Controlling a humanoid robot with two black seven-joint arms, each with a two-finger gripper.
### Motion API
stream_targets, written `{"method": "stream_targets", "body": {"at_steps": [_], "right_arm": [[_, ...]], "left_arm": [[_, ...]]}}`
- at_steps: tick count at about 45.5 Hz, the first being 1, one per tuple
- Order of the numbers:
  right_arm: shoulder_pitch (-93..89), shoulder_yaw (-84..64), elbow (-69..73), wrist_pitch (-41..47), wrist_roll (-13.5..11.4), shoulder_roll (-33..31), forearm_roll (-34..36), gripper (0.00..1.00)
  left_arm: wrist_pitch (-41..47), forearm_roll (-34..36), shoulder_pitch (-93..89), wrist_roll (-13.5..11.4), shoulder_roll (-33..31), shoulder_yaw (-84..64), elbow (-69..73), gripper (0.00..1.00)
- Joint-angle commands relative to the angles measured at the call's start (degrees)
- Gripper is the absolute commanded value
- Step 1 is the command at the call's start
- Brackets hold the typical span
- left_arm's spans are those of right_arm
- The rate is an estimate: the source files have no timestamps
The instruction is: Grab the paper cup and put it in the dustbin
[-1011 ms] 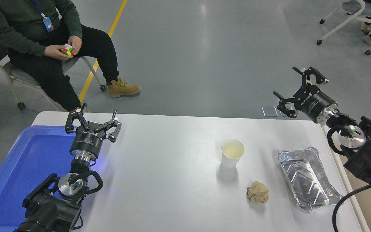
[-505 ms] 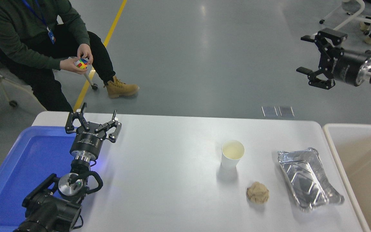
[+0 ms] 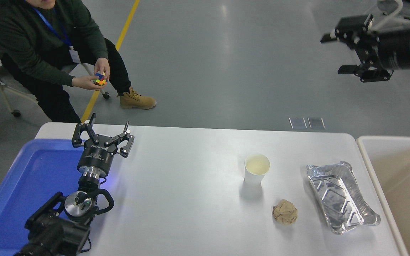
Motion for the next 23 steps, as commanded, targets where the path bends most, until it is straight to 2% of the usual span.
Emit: {"method": "stream_targets", "body": {"at_steps": [1, 12, 19, 23], "right_arm": [[14.1, -11.8, 13.3, -1.0, 0.1, 10.3, -4.5, 1.0], [18.2, -13.1, 16.8, -0.7, 0.4, 27.4, -2.8, 1.0], [18.8, -12.7, 17.7, 0.3, 0.4, 33.2, 3.7, 1.0], [18.8, -12.8, 17.9, 3.7, 0.4, 33.7, 5.1, 1.0]], "left_arm": [[0.0, 0.0, 0.0, 0.0, 0.0, 0.0, 0.0, 0.99], [0.0, 0.0, 0.0, 0.0, 0.0, 0.0, 0.0, 0.99], [0.0, 0.0, 0.0, 0.0, 0.0, 0.0, 0.0, 0.99], [0.0, 0.0, 0.0, 0.0, 0.0, 0.0, 0.0, 0.99]]}}
